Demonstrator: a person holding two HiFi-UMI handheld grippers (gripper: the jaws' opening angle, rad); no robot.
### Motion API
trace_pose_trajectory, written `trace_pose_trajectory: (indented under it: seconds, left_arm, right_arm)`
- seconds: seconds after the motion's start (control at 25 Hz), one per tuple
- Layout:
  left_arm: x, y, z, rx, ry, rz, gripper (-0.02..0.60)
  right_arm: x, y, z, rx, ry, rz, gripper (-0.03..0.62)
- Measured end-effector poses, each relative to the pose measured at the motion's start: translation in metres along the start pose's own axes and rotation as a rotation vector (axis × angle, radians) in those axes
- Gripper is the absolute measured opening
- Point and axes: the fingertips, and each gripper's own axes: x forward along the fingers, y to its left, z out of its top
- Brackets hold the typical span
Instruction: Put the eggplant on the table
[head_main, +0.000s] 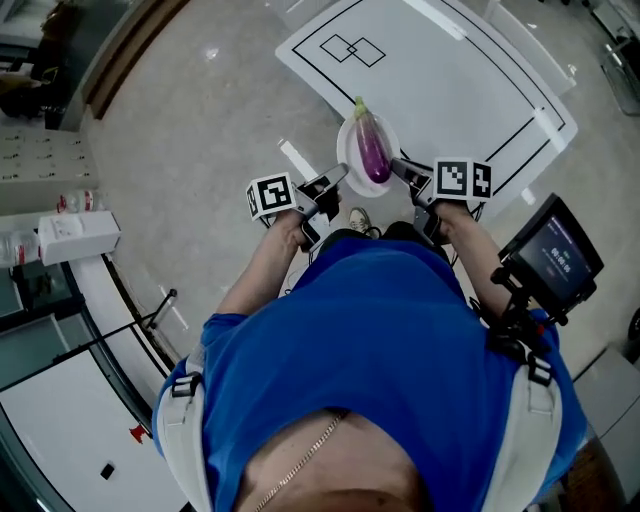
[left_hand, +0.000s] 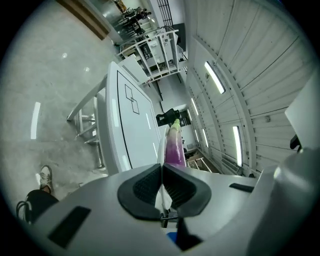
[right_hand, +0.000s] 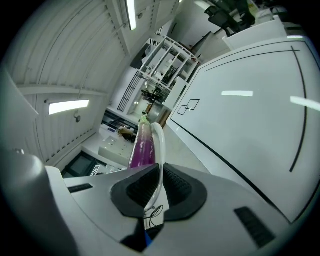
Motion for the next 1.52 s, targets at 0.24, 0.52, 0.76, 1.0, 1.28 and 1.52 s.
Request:
trace_pose_trajectory:
  seconds: [0.24,0.52,0.76,1.0,1.28,1.52]
  left_arm:
    - [0.024,-0.008,0.025,0.043,0.094,-0.024,0.021]
    - [0.022,0.006,0.049,0.071,0.23,-0.058,0.023]
    - [0.034,-0.002,0.056,0.074,0.3,-0.087,0.021]
    - [0.071,-0.013,0.068,0.084,0.345,-0.103,0.022]
    - [0.136,-0.052,0.093,0.115,0.388,-0.117,0.023]
    - [0.172,-0.042,0.093,0.137,0.423,-0.102,0.021]
  right_arm:
    - [-0.003,-0.005,0.024,0.042,-0.102,-0.035,0.028]
    - [0.016,-0.001,0.021,0.116,-0.229,-0.09,0.028]
    - [0.008,0.0,0.028,0.158,-0.298,-0.132,0.028]
    - [-0.007,-0.015,0.058,0.17,-0.345,-0.154,0.028]
    - [-0.04,-0.034,0.12,0.185,-0.394,-0.168,0.028]
    - [-0.046,-0.066,0.134,0.2,-0.43,-0.17,0.028]
